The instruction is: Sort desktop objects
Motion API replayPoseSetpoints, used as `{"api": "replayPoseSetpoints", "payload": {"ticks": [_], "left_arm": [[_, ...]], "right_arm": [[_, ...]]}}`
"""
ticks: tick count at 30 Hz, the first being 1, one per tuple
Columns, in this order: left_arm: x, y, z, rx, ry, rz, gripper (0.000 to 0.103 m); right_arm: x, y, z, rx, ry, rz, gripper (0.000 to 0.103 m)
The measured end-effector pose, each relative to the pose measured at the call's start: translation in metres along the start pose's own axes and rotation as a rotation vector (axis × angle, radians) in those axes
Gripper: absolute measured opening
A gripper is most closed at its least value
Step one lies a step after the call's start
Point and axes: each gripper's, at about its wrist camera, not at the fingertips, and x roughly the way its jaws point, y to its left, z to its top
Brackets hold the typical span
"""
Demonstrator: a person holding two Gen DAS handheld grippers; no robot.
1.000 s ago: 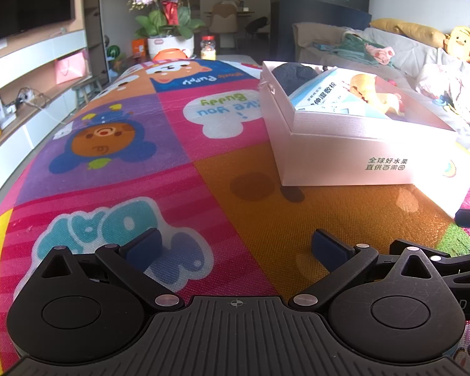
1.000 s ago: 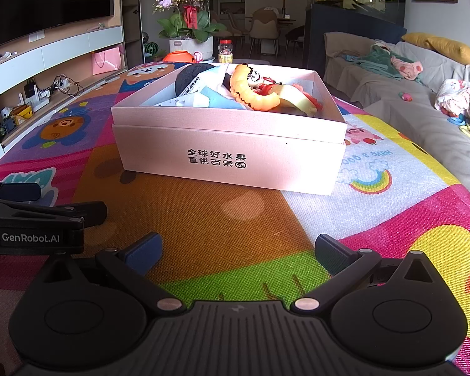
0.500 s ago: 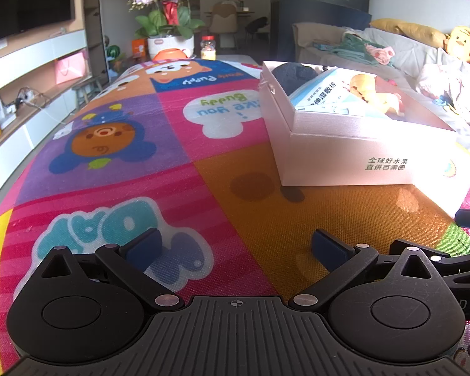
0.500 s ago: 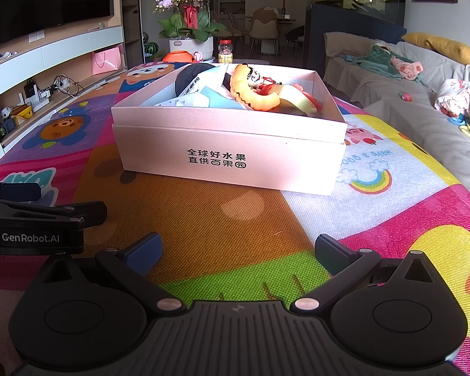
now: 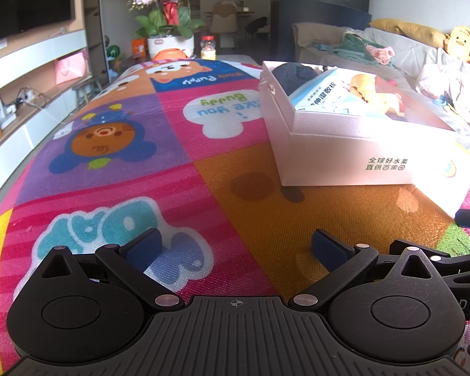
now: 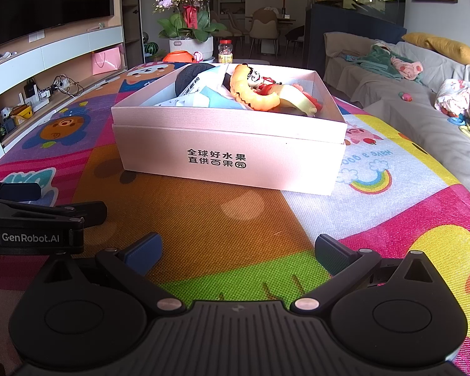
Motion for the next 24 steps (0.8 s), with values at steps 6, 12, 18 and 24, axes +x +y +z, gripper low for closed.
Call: {"api": "replayPoseSetpoints", "payload": {"ticks": [6, 12, 18, 24], "left_arm": [[0.0, 0.0, 0.0, 0.001, 0.0, 0.001, 0.103], [0.0, 0.0, 0.0, 0.0, 0.0, 0.001, 0.103], [0.001, 0.003, 0.0, 0.0, 0.002, -0.002, 0.103], [0.001, 0.004, 0.009, -0.002, 0.078, -0.024, 0.103]], "right_arm": [[0.0, 0.0, 0.0, 0.0, 0.0, 0.0, 0.103], [0.0, 0.0, 0.0, 0.0, 0.0, 0.0, 0.103], [0.0, 0.0, 0.0, -0.001, 0.0, -0.001, 0.103], [0.0, 0.0, 0.0, -0.002, 0.0, -0.002, 0.103]]}}
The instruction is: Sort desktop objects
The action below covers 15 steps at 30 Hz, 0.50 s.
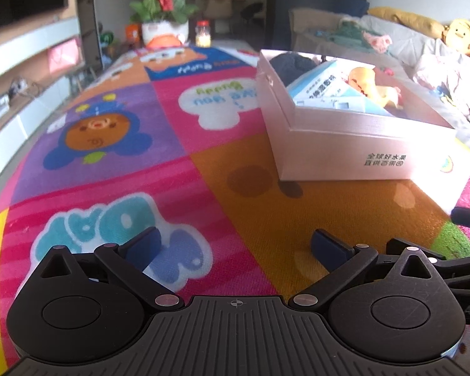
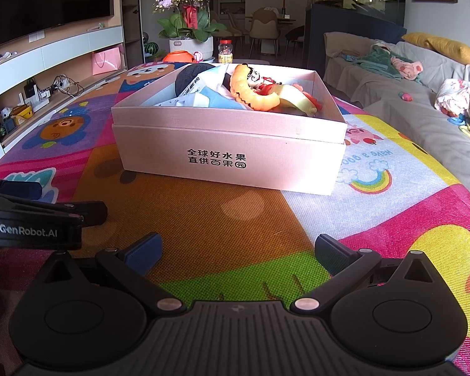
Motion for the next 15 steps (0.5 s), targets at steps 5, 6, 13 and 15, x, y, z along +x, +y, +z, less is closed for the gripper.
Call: {"api": "replayPoseSetpoints", "payload": {"ticks": [5, 6, 13, 15], "left_arm": [[-0.0022, -0.0017, -0.0033, 0.01, -0.009, 0.0, 0.103], [-0.0025, -0.002, -0.004, 0.01, -0.011, 0.0, 0.103], [-0.0024, -0.0027, -0.0037, 0.011, -0.012, 0.0, 0.103], [-0.0023, -0.002, -0.0035, 0.012, -0.01, -0.001, 0.103]], "right_arm": [[-0.0001, -0.0009, 0.0, 0.0, 0.0, 0.0, 0.103], [0.0004, -0.0008, 0.0001, 0.002, 0.0, 0.002, 0.103], [0.0003, -0.0013, 0.0002, 0.002, 0.0, 0.001, 0.103], [0.0004, -0.0009, 0.0002, 0.002, 0.0, 0.002, 0.103]]}}
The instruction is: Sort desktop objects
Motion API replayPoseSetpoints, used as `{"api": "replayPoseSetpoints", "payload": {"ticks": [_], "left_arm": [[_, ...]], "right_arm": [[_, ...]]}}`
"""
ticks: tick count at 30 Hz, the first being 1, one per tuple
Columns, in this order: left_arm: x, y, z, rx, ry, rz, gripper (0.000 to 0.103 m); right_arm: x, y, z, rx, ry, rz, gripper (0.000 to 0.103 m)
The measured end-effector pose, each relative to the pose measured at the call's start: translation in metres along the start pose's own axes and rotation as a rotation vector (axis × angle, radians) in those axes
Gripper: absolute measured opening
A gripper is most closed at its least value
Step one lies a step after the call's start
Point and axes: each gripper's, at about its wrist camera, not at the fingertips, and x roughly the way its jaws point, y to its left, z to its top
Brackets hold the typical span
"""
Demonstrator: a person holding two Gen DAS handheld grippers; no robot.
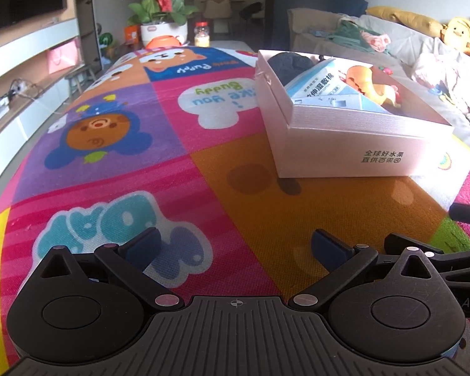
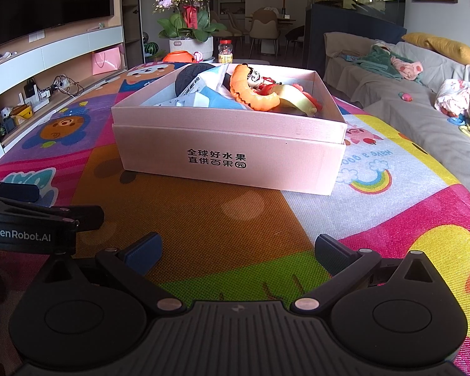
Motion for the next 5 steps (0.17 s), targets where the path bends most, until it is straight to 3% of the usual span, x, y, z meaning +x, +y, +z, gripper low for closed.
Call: {"api": "replayPoseSetpoints", "payload": {"ticks": [5], "left_arm": [[-0.0003, 0.0007, 0.0002, 0.004, 0.0, -0.006, 0.103]], "right_arm": [[0.0, -0.001, 0.0001, 0.0, 0.0, 0.0, 0.103]]}}
